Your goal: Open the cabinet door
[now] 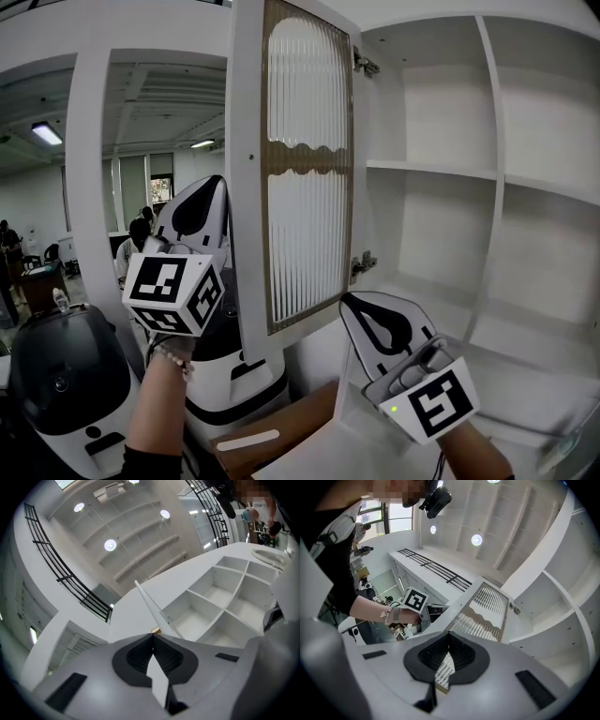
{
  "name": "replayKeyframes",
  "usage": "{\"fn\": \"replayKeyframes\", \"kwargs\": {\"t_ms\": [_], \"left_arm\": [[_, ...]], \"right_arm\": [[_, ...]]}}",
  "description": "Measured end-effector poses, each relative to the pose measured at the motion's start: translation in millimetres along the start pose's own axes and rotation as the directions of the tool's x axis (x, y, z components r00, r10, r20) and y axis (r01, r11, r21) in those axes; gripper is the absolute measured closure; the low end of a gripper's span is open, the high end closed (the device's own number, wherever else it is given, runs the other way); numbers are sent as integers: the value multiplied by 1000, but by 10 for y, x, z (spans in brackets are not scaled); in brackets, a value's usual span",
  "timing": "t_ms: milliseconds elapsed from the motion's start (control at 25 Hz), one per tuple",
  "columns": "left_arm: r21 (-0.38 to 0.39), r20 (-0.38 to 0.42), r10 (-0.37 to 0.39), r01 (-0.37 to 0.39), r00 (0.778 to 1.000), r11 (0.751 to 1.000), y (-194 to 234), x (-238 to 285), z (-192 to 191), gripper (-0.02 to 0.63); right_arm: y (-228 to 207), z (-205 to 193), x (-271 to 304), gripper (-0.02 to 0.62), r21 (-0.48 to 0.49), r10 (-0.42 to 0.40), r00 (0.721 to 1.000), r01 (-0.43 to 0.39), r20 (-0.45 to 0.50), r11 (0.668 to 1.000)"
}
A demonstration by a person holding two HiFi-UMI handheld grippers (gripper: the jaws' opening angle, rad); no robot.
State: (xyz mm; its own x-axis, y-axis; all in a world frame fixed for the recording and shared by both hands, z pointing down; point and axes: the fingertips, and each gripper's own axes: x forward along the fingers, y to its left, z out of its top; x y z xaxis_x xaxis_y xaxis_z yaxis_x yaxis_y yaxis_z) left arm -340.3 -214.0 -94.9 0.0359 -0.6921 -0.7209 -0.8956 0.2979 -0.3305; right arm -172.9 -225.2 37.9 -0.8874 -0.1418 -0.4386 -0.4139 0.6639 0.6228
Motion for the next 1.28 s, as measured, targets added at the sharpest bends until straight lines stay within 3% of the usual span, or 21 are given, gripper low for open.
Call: {"fn": "replayKeyframes", "kwargs": {"t_ms": [480,1080,1280], "left_arm": [[126,-28,13,-9,1000,992,-35,-84,-39,607],[97,-59,22,-17,998,995,-284,-620,-216,607],[49,-75,11,-8,997,999,-450,-830,-315,607]], "right_arm": [[113,-60,143,594,29,33,999,-34,30,999],[193,-237,-63,593,71,18,1000,-17,-8,997],[270,-332,-187,593,92,5,1000,-3,-24,996]]}}
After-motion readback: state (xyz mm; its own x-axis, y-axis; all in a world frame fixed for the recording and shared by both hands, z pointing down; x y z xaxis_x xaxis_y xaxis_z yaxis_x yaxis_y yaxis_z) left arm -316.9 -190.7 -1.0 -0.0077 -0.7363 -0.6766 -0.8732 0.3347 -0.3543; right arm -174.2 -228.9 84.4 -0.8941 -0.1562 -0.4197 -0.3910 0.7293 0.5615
